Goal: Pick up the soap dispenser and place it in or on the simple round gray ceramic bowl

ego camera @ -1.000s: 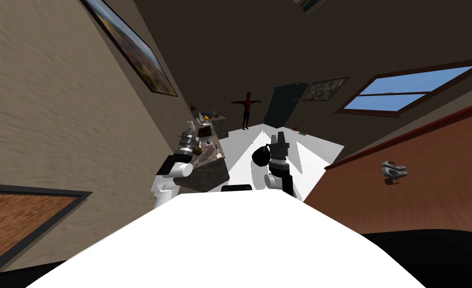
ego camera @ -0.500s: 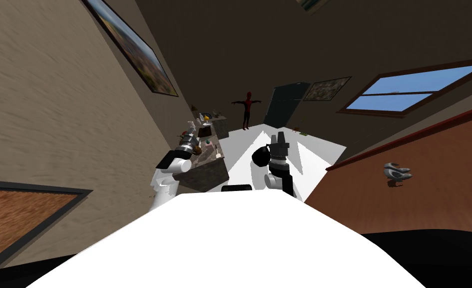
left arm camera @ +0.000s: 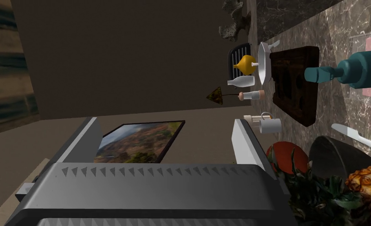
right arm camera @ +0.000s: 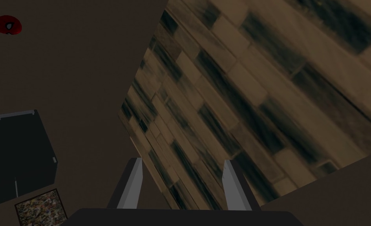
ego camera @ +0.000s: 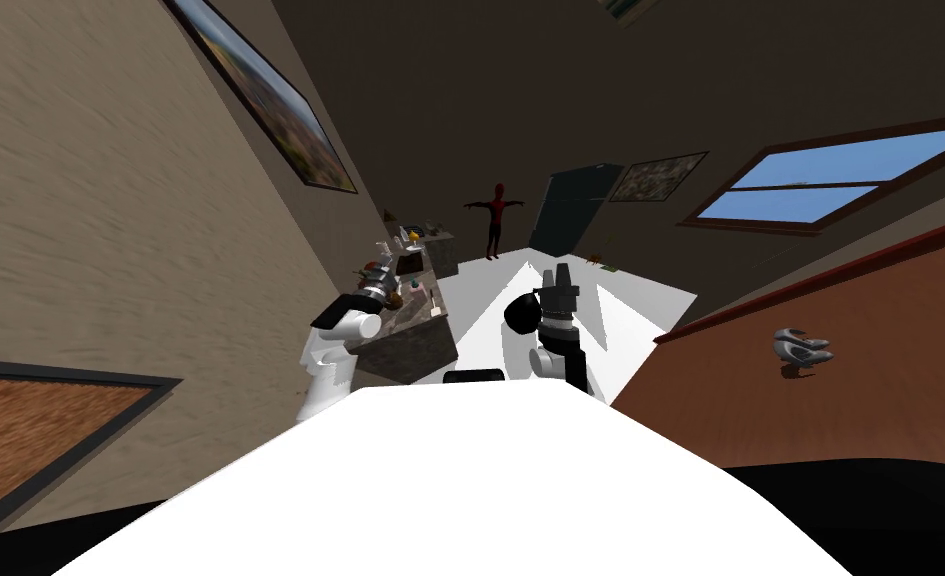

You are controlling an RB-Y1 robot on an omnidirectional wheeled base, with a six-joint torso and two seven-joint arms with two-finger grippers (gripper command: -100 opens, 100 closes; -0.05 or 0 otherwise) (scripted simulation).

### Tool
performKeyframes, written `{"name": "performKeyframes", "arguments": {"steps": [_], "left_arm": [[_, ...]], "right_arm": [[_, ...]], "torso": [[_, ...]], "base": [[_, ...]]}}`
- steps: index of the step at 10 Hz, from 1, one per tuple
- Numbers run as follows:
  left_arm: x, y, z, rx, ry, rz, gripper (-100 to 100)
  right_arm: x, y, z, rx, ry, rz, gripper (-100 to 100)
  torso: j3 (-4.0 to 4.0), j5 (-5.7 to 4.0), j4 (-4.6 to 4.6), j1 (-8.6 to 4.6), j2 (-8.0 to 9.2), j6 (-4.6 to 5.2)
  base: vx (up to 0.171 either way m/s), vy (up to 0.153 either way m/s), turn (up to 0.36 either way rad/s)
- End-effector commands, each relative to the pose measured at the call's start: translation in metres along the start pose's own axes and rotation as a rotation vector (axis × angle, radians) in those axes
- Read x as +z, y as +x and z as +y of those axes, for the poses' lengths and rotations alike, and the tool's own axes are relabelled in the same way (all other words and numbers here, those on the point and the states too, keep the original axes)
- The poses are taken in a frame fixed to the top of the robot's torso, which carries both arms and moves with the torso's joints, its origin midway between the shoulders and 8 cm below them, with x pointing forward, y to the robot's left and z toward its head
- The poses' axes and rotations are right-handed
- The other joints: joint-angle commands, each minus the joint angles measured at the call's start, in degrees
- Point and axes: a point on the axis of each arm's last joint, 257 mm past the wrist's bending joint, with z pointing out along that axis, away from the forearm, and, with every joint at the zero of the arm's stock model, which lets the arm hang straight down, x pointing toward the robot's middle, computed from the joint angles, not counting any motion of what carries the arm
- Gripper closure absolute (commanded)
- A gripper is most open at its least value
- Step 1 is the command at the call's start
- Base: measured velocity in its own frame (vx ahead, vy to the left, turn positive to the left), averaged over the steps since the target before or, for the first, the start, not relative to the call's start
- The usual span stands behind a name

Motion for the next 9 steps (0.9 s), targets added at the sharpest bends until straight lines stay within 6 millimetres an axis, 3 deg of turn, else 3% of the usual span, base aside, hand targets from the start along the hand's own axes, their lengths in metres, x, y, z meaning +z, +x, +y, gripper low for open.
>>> {"name": "performKeyframes", "arguments": {"steps": [1, 9], "left_arm": [[0.01, -0.006, 0.004, 0.003, -0.035, 0.004, -100], [0.031, -0.019, 0.032, 0.008, -0.207, 0.025, -100]], "right_arm": [[0.0, 0.0, 0.0, 0.0, 0.0, 0.0, 0], [0.0, 0.0, 0.0, 0.0, 0.0, 0.0, 0]], "torso": [[0.0, 0.0, 0.0, 0.0, 0.0, 0.0], [-0.02, 0.0, -0.01, -0.01, -0.03, 0.0]], "base": [[0.007, -0.034, 0.037], [0.014, -0.031, 0.028]]}}
